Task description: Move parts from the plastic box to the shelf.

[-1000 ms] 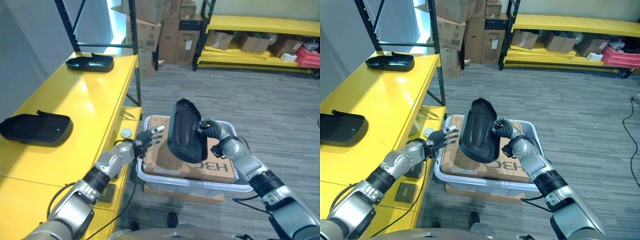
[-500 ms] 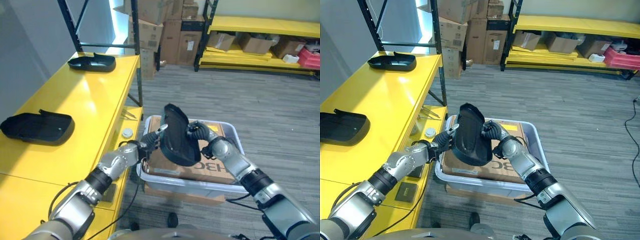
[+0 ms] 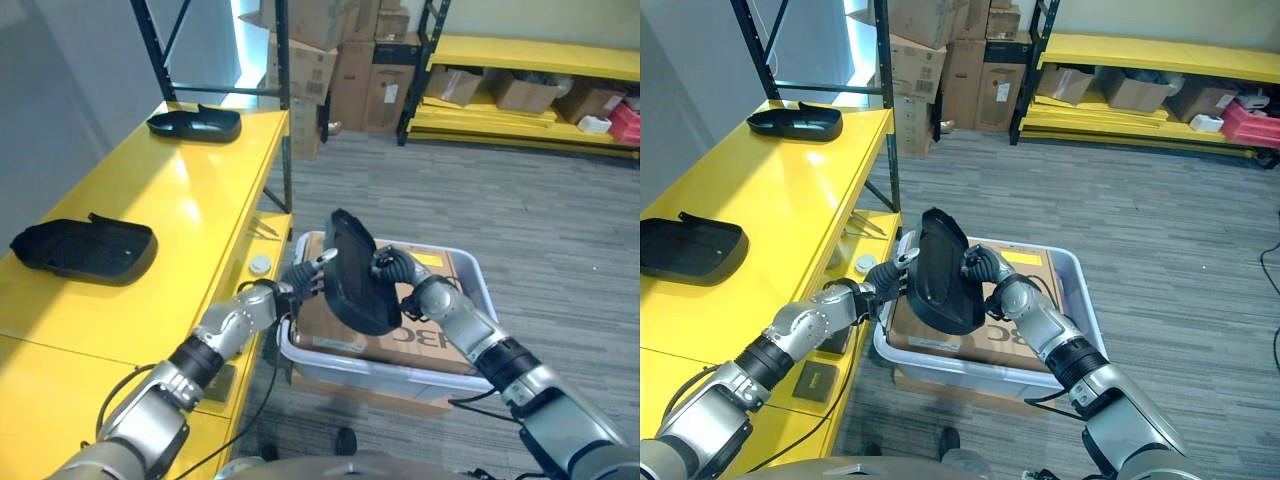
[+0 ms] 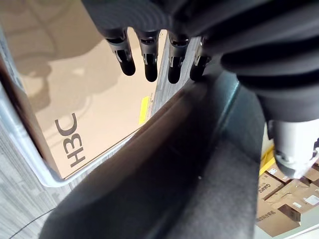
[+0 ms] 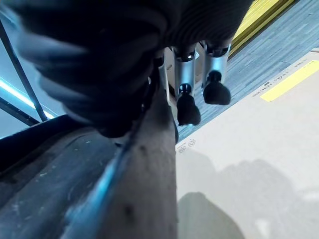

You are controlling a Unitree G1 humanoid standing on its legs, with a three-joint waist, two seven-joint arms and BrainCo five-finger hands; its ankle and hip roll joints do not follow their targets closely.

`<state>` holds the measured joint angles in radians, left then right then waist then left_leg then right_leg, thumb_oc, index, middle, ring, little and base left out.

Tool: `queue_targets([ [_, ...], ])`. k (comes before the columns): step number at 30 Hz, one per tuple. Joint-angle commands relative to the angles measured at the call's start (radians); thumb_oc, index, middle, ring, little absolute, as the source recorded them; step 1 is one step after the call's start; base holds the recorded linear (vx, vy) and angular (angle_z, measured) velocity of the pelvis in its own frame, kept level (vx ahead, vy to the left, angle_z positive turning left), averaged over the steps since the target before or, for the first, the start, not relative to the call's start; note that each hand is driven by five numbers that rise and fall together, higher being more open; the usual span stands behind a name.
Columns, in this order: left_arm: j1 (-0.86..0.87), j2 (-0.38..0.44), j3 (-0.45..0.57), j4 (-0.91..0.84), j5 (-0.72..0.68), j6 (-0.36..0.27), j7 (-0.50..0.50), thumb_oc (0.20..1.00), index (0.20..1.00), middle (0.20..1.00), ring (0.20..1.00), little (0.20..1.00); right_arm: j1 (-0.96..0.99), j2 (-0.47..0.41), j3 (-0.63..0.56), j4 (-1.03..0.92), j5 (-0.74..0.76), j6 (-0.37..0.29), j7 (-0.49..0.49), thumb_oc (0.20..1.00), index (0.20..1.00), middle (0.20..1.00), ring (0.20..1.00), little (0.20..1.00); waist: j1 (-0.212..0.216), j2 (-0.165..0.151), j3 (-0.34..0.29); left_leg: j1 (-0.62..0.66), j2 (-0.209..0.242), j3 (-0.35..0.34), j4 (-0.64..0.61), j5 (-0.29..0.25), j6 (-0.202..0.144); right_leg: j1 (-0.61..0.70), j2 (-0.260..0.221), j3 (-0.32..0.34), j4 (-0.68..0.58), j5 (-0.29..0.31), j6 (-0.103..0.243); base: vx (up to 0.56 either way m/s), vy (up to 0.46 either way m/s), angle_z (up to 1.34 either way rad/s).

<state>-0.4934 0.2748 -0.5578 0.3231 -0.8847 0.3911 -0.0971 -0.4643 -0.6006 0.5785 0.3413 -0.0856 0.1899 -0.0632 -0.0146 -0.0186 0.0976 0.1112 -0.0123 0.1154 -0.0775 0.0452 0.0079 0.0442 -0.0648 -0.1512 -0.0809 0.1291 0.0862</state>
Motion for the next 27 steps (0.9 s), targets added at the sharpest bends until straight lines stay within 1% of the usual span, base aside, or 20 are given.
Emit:
queue_targets([
  [1, -0.096, -0.013, -0.11, -0.066, 0.119, -0.013, -0.072, 1.0, 1.0, 1.0, 1.0, 1.0, -0.098, -0.005, 0.019, 0.014, -0.028, -0.071, -0.001, 0.2, 0.2, 0.2, 0.2, 0.2, 0.009, -0.014, -0.054, -0.03, 0.01, 0.018, 0.047, -0.068, -0.01, 0.009, -0.021, -0.005, 0.008, -0.049, 0.08, 0.0, 0.0, 0.0],
  [3, -0.103, -0.007, -0.119, -0.07, 0.129, -0.01, -0.07, 1.0, 1.0, 1.0, 1.0, 1.0, -0.1, -0.005, 0.02, 0.014, -0.024, -0.073, 0.0, 0.2, 0.2, 0.2, 0.2, 0.2, 0.007, -0.013, -0.054, -0.027, 0.01, 0.02, 0.045, -0.069, -0.01, 0.009, -0.02, -0.003, 0.008, -0.049, 0.08, 0.0, 0.004, -0.02],
  [4, -0.109, -0.005, -0.132, -0.066, 0.135, -0.018, -0.067, 0.818, 0.818, 0.818, 0.818, 0.818, -0.104, -0.004, 0.024, 0.014, -0.018, -0.075, 0.003, 0.2, 0.2, 0.2, 0.2, 0.2, 0.004, -0.013, -0.056, -0.026, 0.01, 0.022, 0.045, -0.069, -0.01, 0.009, -0.019, -0.001, 0.008, -0.05, 0.081, 0.0, 0.0, 0.0],
  [5, -0.114, -0.004, -0.143, -0.062, 0.126, -0.033, -0.05, 0.2, 0.2, 0.2, 0.2, 0.2, -0.11, -0.001, 0.031, 0.012, -0.011, -0.074, 0.003, 0.2, 0.2, 0.2, 0.2, 0.2, 0.002, -0.012, -0.057, -0.025, 0.01, 0.023, 0.044, -0.07, -0.01, 0.009, -0.019, 0.001, 0.008, -0.051, 0.082, 0.0, 0.0, 0.0],
  [8, -0.12, -0.017, -0.153, -0.06, 0.114, -0.046, -0.047, 0.2, 0.2, 0.2, 0.2, 0.2, -0.126, 0.017, 0.047, 0.013, 0.002, -0.066, -0.004, 0.2, 0.2, 0.2, 0.2, 0.2, 0.002, -0.011, -0.056, -0.023, 0.01, 0.022, 0.045, -0.069, -0.01, 0.011, -0.019, 0.002, 0.009, -0.051, 0.081, 0.0, 0.003, -0.01],
  [12, -0.119, -0.049, -0.165, -0.055, 0.076, -0.052, -0.031, 0.2, 0.2, 0.2, 0.2, 0.2, -0.155, 0.055, 0.069, 0.017, 0.05, -0.05, -0.048, 0.2, 0.2, 0.2, 0.2, 0.2, 0.007, -0.011, -0.051, -0.02, 0.007, 0.017, 0.042, -0.068, -0.009, 0.015, -0.019, 0.001, 0.008, -0.05, 0.081, 0.0, 0.0, 0.0],
  [16, -0.116, -0.08, -0.172, -0.042, 0.102, -0.064, -0.017, 0.2, 0.2, 0.2, 0.2, 0.2, -0.17, 0.091, 0.073, 0.033, 0.078, -0.039, -0.086, 0.2, 0.2, 0.2, 0.2, 0.2, 0.012, -0.011, -0.05, -0.018, 0.008, 0.015, 0.042, -0.067, -0.008, 0.016, -0.021, -0.002, 0.011, -0.05, 0.08, 0.0, 0.0, 0.0],
  [19, -0.123, -0.092, -0.174, -0.033, 0.14, -0.09, -0.023, 0.2, 0.2, 0.2, 0.2, 0.2, -0.175, 0.115, 0.065, 0.052, 0.114, -0.032, -0.132, 0.2, 0.2, 0.2, 0.2, 0.2, 0.014, -0.01, -0.05, -0.016, 0.007, 0.011, 0.044, -0.068, -0.008, 0.02, -0.021, -0.002, 0.011, -0.051, 0.079, 0.0, 0.0, 0.0],
  [24, -0.129, -0.101, -0.185, -0.026, 0.137, -0.108, -0.015, 0.2, 0.2, 0.2, 0.2, 0.2, -0.191, 0.131, 0.057, 0.053, 0.122, -0.017, -0.147, 0.2, 0.2, 0.2, 0.2, 0.2, 0.014, -0.01, -0.051, -0.015, 0.006, 0.008, 0.044, -0.068, -0.009, 0.021, -0.021, -0.001, 0.012, -0.051, 0.079, 0.0, 0.0, 0.0],
  [25, -0.129, -0.102, -0.184, -0.03, 0.134, -0.113, -0.007, 0.235, 0.235, 0.235, 0.235, 0.235, -0.195, 0.135, 0.058, 0.051, 0.121, -0.007, -0.152, 0.2, 0.2, 0.2, 0.2, 0.2, 0.014, -0.009, -0.052, -0.012, 0.006, 0.008, 0.042, -0.068, -0.009, 0.022, -0.02, 0.0, 0.012, -0.052, 0.079, 0.04, 0.033, 0.0],
  [26, -0.128, -0.108, -0.171, -0.046, 0.098, -0.112, 0.033, 1.0, 1.0, 1.0, 1.0, 1.0, -0.195, 0.134, 0.053, 0.051, 0.113, 0.008, -0.154, 0.2, 0.2, 0.2, 0.2, 0.2, 0.015, -0.007, -0.055, -0.011, 0.006, 0.008, 0.039, -0.067, -0.009, 0.024, -0.02, -0.001, 0.01, -0.053, 0.078, 0.04, 0.038, 0.01],
  [27, -0.129, -0.109, -0.163, -0.051, 0.089, -0.109, 0.047, 1.0, 1.0, 1.0, 1.0, 1.0, -0.191, 0.131, 0.05, 0.053, 0.109, 0.009, -0.151, 0.2, 0.2, 0.2, 0.2, 0.2, 0.014, -0.006, -0.056, -0.01, 0.007, 0.008, 0.038, -0.066, -0.01, 0.025, -0.02, -0.002, 0.009, -0.053, 0.078, 0.03, 0.036, 0.01],
])
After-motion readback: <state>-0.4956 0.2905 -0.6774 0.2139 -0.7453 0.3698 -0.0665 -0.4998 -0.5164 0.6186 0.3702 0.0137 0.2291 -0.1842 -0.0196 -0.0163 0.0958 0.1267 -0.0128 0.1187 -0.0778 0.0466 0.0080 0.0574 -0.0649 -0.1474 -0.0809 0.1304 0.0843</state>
